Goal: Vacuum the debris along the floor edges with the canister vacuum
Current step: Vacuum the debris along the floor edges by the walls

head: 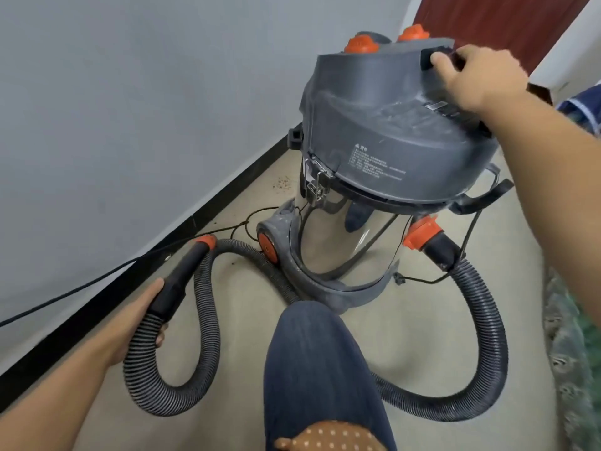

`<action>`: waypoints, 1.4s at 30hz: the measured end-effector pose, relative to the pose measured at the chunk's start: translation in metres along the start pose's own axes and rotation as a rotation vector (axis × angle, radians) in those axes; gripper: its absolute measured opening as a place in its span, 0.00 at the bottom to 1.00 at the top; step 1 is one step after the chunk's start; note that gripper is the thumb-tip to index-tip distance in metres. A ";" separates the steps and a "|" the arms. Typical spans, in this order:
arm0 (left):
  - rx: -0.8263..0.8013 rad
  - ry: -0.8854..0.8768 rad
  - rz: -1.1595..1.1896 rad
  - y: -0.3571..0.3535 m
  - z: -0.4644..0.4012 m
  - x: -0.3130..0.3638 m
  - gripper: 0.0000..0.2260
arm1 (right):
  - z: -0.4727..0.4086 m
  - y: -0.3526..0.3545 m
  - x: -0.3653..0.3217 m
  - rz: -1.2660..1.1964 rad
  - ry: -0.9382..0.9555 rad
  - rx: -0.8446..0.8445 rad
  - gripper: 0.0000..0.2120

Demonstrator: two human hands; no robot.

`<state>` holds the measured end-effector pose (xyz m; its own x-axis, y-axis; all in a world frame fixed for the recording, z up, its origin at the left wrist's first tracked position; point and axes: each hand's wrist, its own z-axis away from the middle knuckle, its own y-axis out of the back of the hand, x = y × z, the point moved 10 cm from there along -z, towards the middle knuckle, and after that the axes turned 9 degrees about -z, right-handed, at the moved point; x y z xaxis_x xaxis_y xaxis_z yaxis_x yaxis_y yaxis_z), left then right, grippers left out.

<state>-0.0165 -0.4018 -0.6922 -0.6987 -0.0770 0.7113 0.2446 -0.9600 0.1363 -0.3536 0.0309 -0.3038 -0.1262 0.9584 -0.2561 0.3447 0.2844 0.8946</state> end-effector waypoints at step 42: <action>-0.498 -0.452 -0.358 -0.211 0.087 0.164 0.26 | 0.357 0.195 0.193 0.369 -0.884 0.185 0.34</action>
<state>-0.1243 -0.1884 -0.5441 -0.3090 0.2772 0.9098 -0.3520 -0.9220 0.1613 0.0211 0.2799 -0.3092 0.7365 0.6393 -0.2211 0.3726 -0.1104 0.9214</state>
